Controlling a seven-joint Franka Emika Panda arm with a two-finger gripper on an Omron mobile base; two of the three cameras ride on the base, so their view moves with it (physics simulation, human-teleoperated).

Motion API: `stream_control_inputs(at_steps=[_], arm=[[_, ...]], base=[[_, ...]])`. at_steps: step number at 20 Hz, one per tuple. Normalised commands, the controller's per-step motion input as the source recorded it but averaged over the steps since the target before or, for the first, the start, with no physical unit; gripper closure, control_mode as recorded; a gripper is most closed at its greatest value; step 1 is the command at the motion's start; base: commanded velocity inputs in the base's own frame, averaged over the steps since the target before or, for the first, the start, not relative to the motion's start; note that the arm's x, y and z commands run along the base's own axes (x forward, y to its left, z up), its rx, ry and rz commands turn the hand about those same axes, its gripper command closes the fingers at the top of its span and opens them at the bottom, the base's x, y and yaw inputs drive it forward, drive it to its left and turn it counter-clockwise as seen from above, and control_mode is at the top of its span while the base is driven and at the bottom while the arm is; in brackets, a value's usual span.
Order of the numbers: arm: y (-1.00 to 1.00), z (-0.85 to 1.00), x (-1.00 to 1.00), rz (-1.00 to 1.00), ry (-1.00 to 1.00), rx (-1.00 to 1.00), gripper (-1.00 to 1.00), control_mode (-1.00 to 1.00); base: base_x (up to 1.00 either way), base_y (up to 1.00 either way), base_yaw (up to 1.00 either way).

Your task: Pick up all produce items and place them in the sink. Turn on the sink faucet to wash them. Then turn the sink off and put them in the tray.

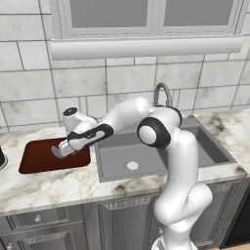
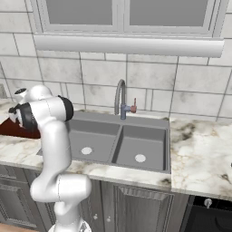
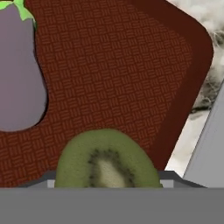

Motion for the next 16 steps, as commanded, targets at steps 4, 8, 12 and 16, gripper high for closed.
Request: stream_control_inputs(at_steps=[4, 8, 12, 16], arm=[[0.16, -0.20, 0.00, 0.04, 0.09, 0.00, 1.00, -1.00], [0.21, -0.14, 0.01, 0.04, 0.07, 0.00, 1.00, -1.00], [0.18, -0.15, 0.02, 0.04, 0.05, 0.00, 1.00, -1.00], [0.11, -0.17, 0.11, 0.05, 0.04, -0.01, 1.00, -1.00]], base=[[0.00, 0.00, 0.00], [0.00, 0.00, 0.00], [0.00, 0.00, 0.00], [0.00, 0.00, 0.00]])
